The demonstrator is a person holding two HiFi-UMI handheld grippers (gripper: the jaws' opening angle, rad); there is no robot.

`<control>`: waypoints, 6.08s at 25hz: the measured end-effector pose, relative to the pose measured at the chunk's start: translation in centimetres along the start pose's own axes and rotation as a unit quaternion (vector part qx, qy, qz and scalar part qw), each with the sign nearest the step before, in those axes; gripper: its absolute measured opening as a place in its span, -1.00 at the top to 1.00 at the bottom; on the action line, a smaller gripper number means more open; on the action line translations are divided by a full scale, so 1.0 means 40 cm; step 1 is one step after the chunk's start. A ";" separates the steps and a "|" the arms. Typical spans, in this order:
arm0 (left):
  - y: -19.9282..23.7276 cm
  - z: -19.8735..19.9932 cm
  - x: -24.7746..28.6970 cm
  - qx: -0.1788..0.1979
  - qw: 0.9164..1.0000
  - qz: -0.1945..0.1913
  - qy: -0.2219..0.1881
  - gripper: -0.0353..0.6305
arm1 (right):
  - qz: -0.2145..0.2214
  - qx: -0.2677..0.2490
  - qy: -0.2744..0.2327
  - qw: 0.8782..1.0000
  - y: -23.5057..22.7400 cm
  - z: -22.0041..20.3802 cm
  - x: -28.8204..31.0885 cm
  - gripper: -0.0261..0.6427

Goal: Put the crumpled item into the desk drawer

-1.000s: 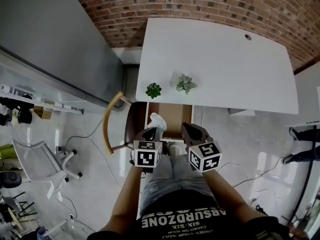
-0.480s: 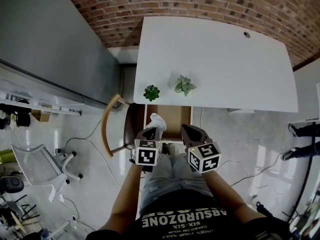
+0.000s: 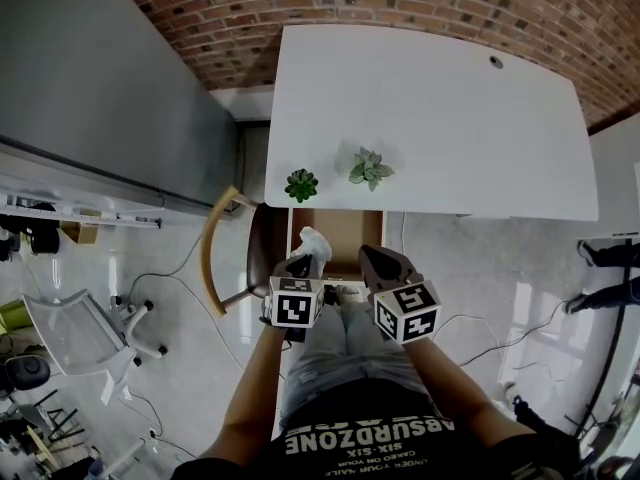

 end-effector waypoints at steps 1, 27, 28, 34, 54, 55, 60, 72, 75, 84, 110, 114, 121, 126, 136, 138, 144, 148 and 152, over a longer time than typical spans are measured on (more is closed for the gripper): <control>0.002 0.000 0.006 -0.001 1.000 -0.001 0.002 0.87 | 0.000 0.001 0.000 1.000 -0.001 0.000 0.003 0.93; 0.027 0.010 0.127 -0.001 0.999 -0.013 0.053 0.86 | -0.008 0.015 0.028 0.999 -0.043 -0.010 0.070 0.93; 0.028 0.010 0.130 -0.001 0.998 -0.013 0.054 0.87 | -0.009 0.016 0.029 0.999 -0.044 -0.012 0.071 0.93; 0.037 0.012 0.150 0.000 0.998 -0.013 0.059 0.86 | -0.010 0.020 0.035 0.999 -0.048 -0.019 0.081 0.93; 0.060 0.000 0.208 0.001 0.997 -0.009 0.074 0.86 | -0.009 0.025 0.037 0.999 -0.054 -0.030 0.124 0.93; 0.061 -0.001 0.212 0.002 0.997 -0.009 0.074 0.87 | -0.010 0.025 0.038 0.999 -0.055 -0.032 0.125 0.93; 0.064 -0.002 0.221 -0.005 0.997 -0.011 0.081 0.86 | -0.012 0.025 0.039 0.999 -0.056 -0.040 0.127 0.93; 0.063 -0.020 0.251 -0.004 0.996 -0.010 0.086 0.86 | -0.015 0.030 0.040 0.999 -0.063 -0.058 0.130 0.93; 0.065 -0.024 0.259 -0.004 0.996 -0.009 0.089 0.86 | -0.017 0.032 0.040 0.999 -0.064 -0.063 0.131 0.93; 0.079 -0.018 0.286 -0.004 0.996 -0.005 0.094 0.86 | -0.019 0.036 0.043 0.998 -0.071 -0.077 0.139 0.93; 0.094 -0.052 0.386 0.003 0.992 -0.006 0.124 0.86 | -0.028 0.041 0.057 0.997 -0.096 -0.112 0.170 0.93; 0.097 -0.059 0.401 0.006 0.992 -0.004 0.128 0.86 | -0.027 0.042 0.056 0.997 -0.101 -0.118 0.175 0.93; 0.098 -0.073 0.430 0.011 0.990 -0.002 0.137 0.87 | -0.027 0.044 0.057 0.997 -0.107 -0.132 0.188 0.93; 0.096 -0.077 0.444 0.016 0.990 -0.001 0.140 0.86 | -0.025 0.044 0.057 0.997 -0.113 -0.137 0.195 0.93; 0.099 -0.099 0.480 0.013 0.989 0.000 0.150 0.86 | -0.027 0.049 0.062 0.997 -0.126 -0.165 0.197 0.93; 0.100 -0.101 0.488 0.015 0.988 0.001 0.153 0.86 | -0.028 0.050 0.064 0.996 -0.130 -0.172 0.198 0.93; 0.101 -0.103 0.512 0.022 0.987 0.003 0.158 0.86 | -0.030 0.055 0.068 0.996 -0.141 -0.184 0.199 0.93; 0.103 -0.100 0.530 0.031 0.986 0.007 0.162 0.86 | -0.031 0.055 0.072 0.995 -0.152 -0.193 0.209 0.93; 0.104 -0.098 0.543 0.035 0.985 0.005 0.167 0.86 | -0.030 0.055 0.074 0.995 -0.158 -0.193 0.216 0.93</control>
Point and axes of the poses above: the fingertips, and each gripper's own axes: x forward along the fingers, y to its left, z out of its top, the point moved 10 cm from there along -x, backward along the fingers, and after that the axes turned 9 degrees about -x, right-handed, at the moved point
